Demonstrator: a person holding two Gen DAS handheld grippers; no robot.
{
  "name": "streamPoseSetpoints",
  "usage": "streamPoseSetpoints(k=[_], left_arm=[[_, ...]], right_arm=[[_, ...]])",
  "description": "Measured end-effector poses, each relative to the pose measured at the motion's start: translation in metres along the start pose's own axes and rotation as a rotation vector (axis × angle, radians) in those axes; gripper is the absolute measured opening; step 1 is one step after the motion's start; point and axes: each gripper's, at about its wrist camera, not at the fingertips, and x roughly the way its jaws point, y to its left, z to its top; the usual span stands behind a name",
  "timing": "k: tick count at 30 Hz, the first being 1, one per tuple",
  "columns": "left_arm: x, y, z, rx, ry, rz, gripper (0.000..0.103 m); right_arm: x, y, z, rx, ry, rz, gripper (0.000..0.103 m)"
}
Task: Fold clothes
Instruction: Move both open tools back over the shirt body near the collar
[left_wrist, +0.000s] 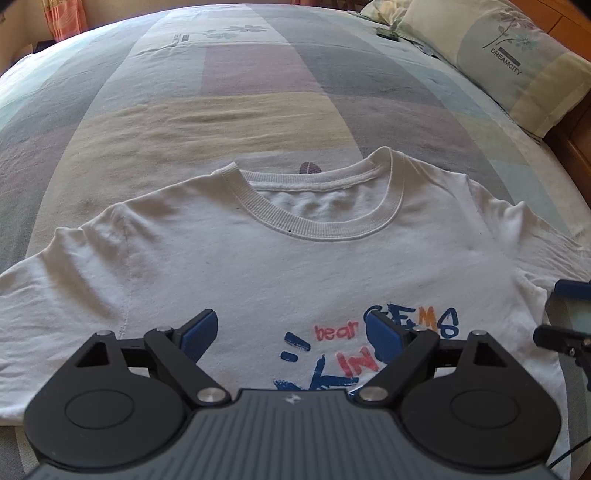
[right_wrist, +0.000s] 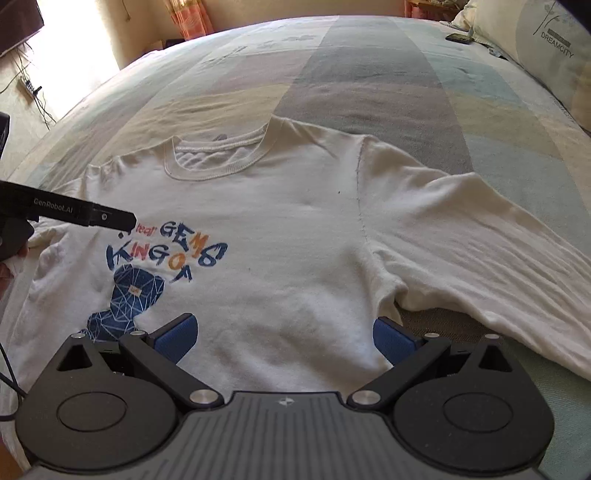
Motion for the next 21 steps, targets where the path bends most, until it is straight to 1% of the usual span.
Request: streamPoseSetpoints(k=[1,4,5,8,9,10,11,12,13,14,18,21], left_arm=[[0.000,-0.004,0.001,0.003,-0.007,0.004,0.087],[0.003,-0.010,0.002,-0.012,-0.018,0.007,0.087],[0.004,-0.012,0.002,-0.021,-0.018,0.007,0.087],[0.006,-0.013,0.000,-0.035,-0.015,0.008,0.087],[0.006,-0.013,-0.001,-0.037,-0.015,0.009,0.087],[0.005,-0.012,-0.003,-0.034,-0.016,0.018,0.087],[0.005,-0.010,-0.004,-0.036,-0.017,0.022,0.087],[0.005,-0.008,-0.005,-0.040,-0.017,0.025,0.087],[0.005,-0.006,-0.006,-0.046,-0.017,0.028,0.087],[0.005,-0.004,-0.007,-0.052,-0.016,0.030,0.087],[0.004,0.004,-0.011,-0.078,-0.014,0.041,0.087],[0.005,0.010,-0.014,-0.093,-0.010,0.046,0.087]], right_arm=[[0.000,-0.006,0.009,-0.003,-0.043,-0.036,0.103],[0.022,-0.032,0.039,0.033,-0.072,-0.092,0.103],[0.031,-0.041,0.047,0.049,-0.075,-0.097,0.103],[0.061,-0.059,0.064,0.096,-0.043,-0.087,0.103],[0.071,-0.066,0.066,0.108,-0.020,-0.100,0.103],[0.081,-0.073,0.067,0.118,0.006,-0.117,0.103],[0.087,-0.080,0.065,0.114,0.017,-0.162,0.103],[0.089,-0.086,0.064,0.102,-0.004,-0.186,0.103],[0.089,-0.092,0.065,0.105,-0.006,-0.204,0.103],[0.087,-0.096,0.067,0.118,0.000,-0.203,0.103],[0.069,-0.094,0.076,0.175,-0.029,-0.129,0.103],[0.078,-0.088,0.084,0.140,-0.029,-0.135,0.103]])
